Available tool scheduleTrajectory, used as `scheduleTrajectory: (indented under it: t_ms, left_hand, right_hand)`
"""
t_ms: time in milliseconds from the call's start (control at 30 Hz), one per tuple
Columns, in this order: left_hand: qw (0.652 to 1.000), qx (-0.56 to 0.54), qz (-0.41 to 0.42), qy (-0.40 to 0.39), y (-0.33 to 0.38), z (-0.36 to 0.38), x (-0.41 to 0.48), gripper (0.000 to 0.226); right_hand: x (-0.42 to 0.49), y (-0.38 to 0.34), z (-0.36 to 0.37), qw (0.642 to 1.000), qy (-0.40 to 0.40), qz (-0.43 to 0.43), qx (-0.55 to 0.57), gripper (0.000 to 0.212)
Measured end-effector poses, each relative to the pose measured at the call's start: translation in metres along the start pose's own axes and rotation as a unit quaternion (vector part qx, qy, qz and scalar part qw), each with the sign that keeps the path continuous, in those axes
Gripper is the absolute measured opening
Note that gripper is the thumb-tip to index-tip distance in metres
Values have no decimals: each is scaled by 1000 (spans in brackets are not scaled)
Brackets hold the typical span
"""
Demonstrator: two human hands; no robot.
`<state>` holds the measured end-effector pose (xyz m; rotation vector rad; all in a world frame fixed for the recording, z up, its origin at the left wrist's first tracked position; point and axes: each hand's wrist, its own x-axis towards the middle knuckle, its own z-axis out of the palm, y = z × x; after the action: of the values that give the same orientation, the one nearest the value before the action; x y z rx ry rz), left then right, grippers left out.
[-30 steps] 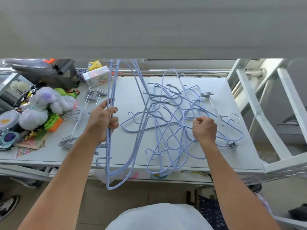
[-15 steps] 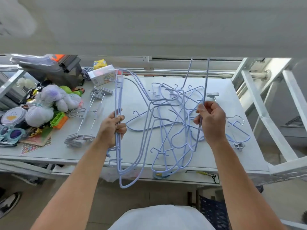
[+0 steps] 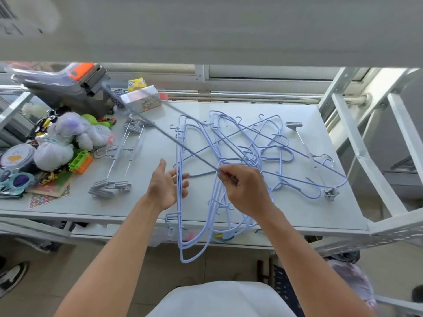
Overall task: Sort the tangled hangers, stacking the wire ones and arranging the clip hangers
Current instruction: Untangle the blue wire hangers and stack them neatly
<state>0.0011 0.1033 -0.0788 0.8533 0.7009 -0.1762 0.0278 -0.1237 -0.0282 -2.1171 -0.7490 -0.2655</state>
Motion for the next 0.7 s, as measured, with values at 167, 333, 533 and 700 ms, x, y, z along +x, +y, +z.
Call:
scheduleTrajectory:
  t_ms: [167,333,533,700]
  left_hand:
    - [997,-61,-30,-41,3,-12,-1,92]
    - [992,-93,-61,-67,0,-20,0,94]
    - [992,-79,-72,-67,5,-18,-1,78]
    - [992,-71,-68,-78,3,-14,-4,55]
  right_hand:
    - [-15,43,4,987,-103,101,-75,9]
    - [-1,42,-12,912,-217,192,-292,15]
    - [30,6,-14,882,-296,266,-251,38]
    - [52,-25,40,947,-237,210,-55,66]
